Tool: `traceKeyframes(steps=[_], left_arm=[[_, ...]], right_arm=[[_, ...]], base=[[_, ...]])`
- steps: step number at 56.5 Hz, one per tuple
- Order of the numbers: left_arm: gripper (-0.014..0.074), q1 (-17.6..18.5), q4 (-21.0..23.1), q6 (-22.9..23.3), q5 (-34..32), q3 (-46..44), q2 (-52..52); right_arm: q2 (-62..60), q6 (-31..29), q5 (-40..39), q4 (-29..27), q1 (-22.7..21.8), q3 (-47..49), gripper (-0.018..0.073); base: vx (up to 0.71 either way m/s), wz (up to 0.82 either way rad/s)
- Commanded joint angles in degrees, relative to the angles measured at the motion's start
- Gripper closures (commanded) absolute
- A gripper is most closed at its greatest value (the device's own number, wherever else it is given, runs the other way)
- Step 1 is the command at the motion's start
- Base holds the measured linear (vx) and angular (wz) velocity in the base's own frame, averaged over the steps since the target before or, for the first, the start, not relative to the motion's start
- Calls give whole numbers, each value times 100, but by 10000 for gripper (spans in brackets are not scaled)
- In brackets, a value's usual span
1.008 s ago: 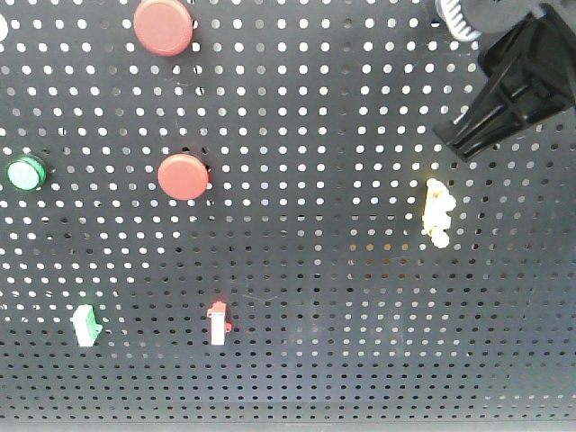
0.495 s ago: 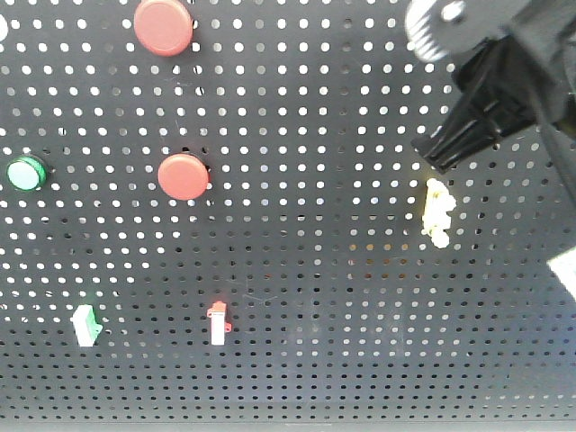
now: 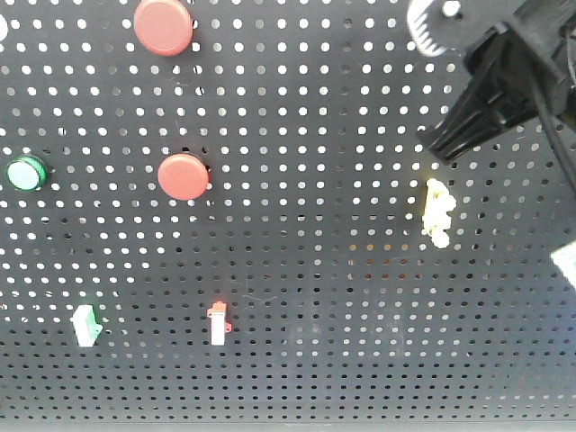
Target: Rotate knob clockwise with right arm
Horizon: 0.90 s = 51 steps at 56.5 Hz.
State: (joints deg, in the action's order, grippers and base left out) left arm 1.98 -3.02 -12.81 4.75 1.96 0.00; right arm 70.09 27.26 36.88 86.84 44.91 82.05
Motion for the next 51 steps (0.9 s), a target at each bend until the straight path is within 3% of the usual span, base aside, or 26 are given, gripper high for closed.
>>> traceKeyframes(steps=[1,19,31,33,51], left_arm=[[603,49,26,22,-475,92,62],[603,49,26,22,-475,92,62],[603,49,26,22,-475,92,62],[603,49,26,22,-475,92,62],[603,49,26,22,-475,92,62]], right_arm=[[-99,160,-18,324,-209,184,354],[-99,228,-444,243,-323,184,366],[-99,598,-317,207,-323,184,574],[-99,668,-305,156,-323,184,573],[-99,2265,-261,-742,-323,184,568]], base=[[0,0],[0,0],[0,0],[0,0],[0,0]])
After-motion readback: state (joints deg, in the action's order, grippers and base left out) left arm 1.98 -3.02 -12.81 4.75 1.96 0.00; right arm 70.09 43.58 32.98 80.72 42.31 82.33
